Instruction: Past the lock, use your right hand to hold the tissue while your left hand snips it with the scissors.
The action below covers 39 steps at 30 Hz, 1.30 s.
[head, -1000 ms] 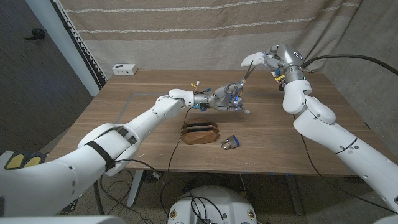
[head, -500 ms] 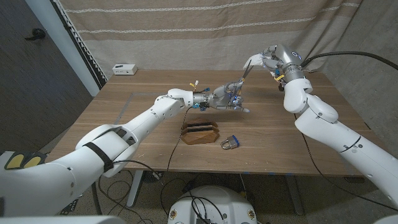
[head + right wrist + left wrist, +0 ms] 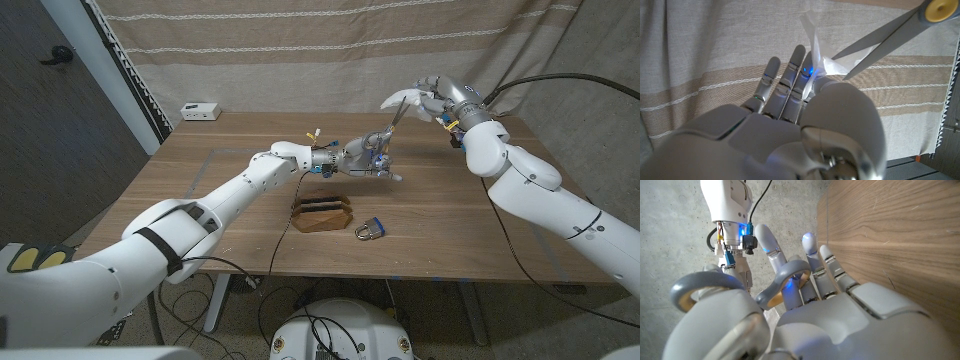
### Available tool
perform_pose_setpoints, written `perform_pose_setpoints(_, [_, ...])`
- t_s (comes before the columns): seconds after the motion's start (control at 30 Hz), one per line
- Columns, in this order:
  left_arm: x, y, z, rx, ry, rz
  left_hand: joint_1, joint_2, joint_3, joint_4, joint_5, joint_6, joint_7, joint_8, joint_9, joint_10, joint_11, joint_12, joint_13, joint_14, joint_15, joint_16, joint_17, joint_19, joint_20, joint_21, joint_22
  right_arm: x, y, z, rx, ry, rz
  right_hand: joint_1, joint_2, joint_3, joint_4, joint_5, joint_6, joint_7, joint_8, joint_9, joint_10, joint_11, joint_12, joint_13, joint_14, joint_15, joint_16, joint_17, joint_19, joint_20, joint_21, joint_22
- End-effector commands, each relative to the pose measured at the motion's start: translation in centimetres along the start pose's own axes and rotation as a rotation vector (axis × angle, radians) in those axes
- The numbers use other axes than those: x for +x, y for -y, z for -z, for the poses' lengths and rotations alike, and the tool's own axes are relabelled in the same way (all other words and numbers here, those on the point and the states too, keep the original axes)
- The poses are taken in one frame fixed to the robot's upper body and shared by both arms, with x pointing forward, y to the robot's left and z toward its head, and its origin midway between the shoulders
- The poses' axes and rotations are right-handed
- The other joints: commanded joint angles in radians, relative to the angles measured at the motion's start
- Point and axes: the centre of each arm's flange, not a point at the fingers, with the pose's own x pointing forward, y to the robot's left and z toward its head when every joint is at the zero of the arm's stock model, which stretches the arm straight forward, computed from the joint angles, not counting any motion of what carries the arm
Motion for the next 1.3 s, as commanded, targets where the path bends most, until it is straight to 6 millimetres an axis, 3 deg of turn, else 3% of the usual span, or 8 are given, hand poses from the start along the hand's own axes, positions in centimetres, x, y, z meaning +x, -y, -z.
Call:
perform_pose_setpoints(0.03, [0.4,0.2,0.0,0.0,-0.008,0.007,0.014,0.003,-0.012,0.001,0.009,0.004,0.002,0.004,0.006,0.092,-0.082,0.005,0.004,0.006,-0.128,0.01,0.011,0.006,0.005,-0.001,0.003,0.0,-0.1,0.2,0.002,0.019,-0.015,-0.015,-0.015,0.0,0.005,0.012,0.026,0.012,0.014,0.003,-0.008,-0.024,0.008,-0.015,-0.009,-0.122,0.002,0.02,0.013,-0.09,0.024,-0.003])
perform_pose_setpoints(0.53, [0.6,0.3,0.1,-0.003,-0.019,0.014,0.019,0.007,-0.039,0.006,0.019,0.008,0.005,-0.002,0.004,0.088,-0.077,0.005,0.004,0.008,-0.126,0.003,0.006,0.005,0.008,-0.002,0.006,-0.6,0.0,0.2,0.017,0.025,0.066,0.0,-0.036,-0.015,-0.043,0.018,0.103,0.016,0.027,-0.002,0.072,-0.022,0.002,-0.115,0.015,-0.124,-0.001,0.025,0.061,-0.105,0.029,-0.033])
perform_pose_setpoints(0.77, [0.6,0.4,0.1,-0.004,-0.022,0.011,0.027,0.014,-0.068,0.011,0.03,0.009,0.004,-0.006,0.008,0.089,-0.077,0.006,0.004,0.009,-0.124,0.002,0.011,0.005,0.009,-0.002,0.01,-1.0,0.2,0.3,0.057,0.041,0.112,0.003,-0.04,-0.028,-0.06,0.024,0.133,0.022,0.031,-0.005,0.09,-0.028,-0.011,-0.156,0.025,-0.125,-0.003,0.022,0.072,-0.109,0.022,-0.036])
perform_pose_setpoints(1.3, [0.7,0.5,-0.1,0.006,-0.019,0.019,0.035,0.02,-0.104,0.018,0.042,0.015,0.005,-0.011,0.012,0.096,-0.075,0.006,0.004,0.014,-0.123,-0.003,0.011,0.005,0.009,-0.003,0.013,-1.1,0.1,0.4,0.016,0.042,0.079,0.001,-0.041,-0.041,-0.076,0.036,0.137,0.024,0.022,-0.008,0.124,-0.029,-0.041,-0.225,0.036,-0.126,-0.011,0.014,0.075,-0.109,0.005,-0.037])
